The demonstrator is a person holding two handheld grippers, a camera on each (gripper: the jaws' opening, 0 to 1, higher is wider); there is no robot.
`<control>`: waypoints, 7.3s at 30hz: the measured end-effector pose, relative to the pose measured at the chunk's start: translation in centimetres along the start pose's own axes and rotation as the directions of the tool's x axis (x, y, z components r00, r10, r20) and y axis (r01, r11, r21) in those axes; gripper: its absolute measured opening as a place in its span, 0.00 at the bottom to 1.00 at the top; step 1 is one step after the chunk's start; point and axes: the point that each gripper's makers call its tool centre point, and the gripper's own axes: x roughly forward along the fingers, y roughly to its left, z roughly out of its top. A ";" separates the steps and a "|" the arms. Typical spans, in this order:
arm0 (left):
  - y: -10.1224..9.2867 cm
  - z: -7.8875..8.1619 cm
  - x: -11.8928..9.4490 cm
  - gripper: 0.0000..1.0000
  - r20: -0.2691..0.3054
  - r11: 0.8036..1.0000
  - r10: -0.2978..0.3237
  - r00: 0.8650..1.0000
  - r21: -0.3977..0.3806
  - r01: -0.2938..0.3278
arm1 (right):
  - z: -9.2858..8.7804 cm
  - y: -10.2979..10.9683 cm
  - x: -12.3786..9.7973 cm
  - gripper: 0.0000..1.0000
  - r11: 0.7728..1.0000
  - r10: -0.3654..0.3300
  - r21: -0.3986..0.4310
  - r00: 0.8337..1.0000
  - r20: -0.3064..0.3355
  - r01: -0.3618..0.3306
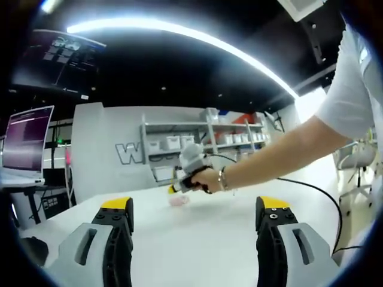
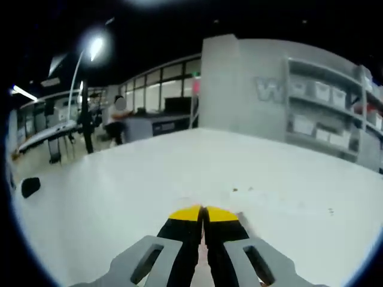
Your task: Open the resealable bag by pulling the two sides of the seal apart until the entire bag opening is separated and visibly accessible.
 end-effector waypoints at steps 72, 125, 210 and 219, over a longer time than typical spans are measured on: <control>0.2 1.6 -1.4 0.82 0.026 1.000 0.021 0.999 0.021 -0.022 | -2.8 5.8 -2.3 0.44 0.973 0.093 -0.210 0.995 -0.026 -0.096; -0.4 2.5 -2.3 0.82 0.026 0.998 0.035 0.999 0.042 -0.036 | -0.8 5.8 -4.7 0.94 0.997 0.076 -0.013 0.991 0.112 -0.075; -2.4 3.2 -2.6 0.81 0.027 0.999 0.011 1.000 0.041 -0.012 | -2.3 2.3 -13.2 0.88 0.997 0.021 0.067 0.975 0.222 -0.036; -2.8 3.3 -2.5 0.81 0.028 0.999 0.005 1.000 0.046 -0.006 | -2.4 1.9 -14.0 0.87 0.997 0.016 0.070 0.973 0.229 -0.033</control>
